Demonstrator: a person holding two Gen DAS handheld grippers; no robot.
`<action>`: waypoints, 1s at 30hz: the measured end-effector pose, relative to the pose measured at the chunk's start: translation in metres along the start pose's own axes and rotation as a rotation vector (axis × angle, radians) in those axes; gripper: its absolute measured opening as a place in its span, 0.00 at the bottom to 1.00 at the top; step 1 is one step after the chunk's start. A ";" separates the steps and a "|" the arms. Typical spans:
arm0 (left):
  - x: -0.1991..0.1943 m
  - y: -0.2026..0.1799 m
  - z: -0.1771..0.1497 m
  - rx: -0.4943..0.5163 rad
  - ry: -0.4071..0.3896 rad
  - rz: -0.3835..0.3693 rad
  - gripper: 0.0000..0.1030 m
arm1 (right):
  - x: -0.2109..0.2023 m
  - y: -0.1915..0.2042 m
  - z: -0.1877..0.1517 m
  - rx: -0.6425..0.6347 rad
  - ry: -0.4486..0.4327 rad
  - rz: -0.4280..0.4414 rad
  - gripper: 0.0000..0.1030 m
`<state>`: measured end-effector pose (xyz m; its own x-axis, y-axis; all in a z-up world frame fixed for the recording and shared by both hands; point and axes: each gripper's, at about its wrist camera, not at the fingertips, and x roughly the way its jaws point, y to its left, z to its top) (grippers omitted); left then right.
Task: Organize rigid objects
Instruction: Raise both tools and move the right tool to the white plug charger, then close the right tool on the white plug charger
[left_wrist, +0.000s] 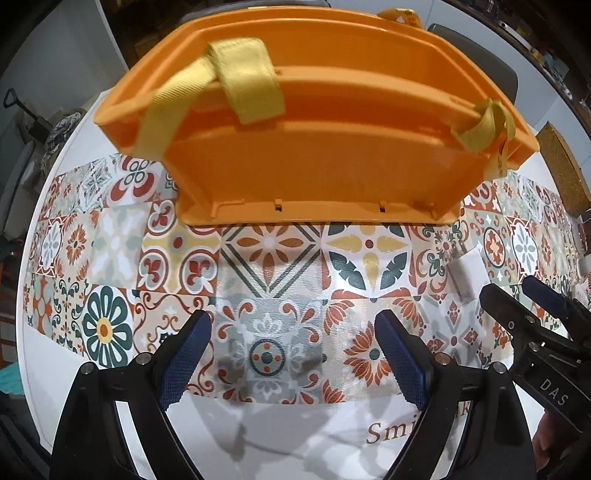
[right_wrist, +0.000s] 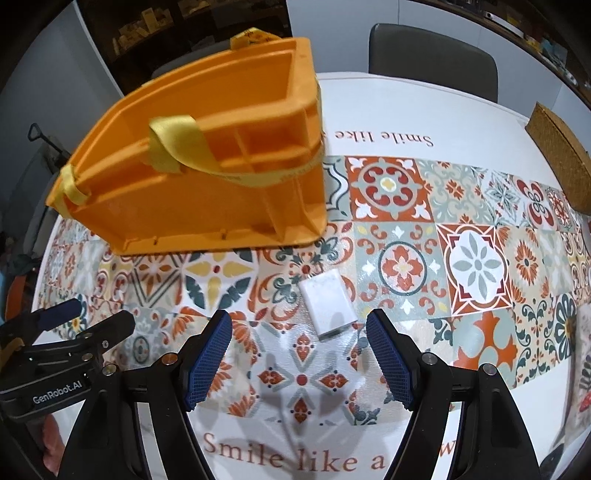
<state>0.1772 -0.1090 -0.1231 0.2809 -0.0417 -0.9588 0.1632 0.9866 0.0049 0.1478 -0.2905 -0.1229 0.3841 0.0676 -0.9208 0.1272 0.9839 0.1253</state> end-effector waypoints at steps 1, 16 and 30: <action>0.001 -0.002 0.000 0.001 -0.002 0.010 0.88 | 0.003 -0.001 0.000 -0.001 0.004 -0.004 0.73; 0.041 -0.021 0.004 0.033 0.054 0.046 0.88 | 0.044 -0.013 0.005 -0.042 0.036 -0.052 0.71; 0.061 -0.019 0.016 0.050 0.053 0.054 0.88 | 0.075 -0.018 0.014 -0.075 0.047 -0.072 0.58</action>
<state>0.2061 -0.1331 -0.1768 0.2400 0.0211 -0.9705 0.1961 0.9781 0.0698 0.1869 -0.3053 -0.1896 0.3327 0.0027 -0.9430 0.0835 0.9960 0.0323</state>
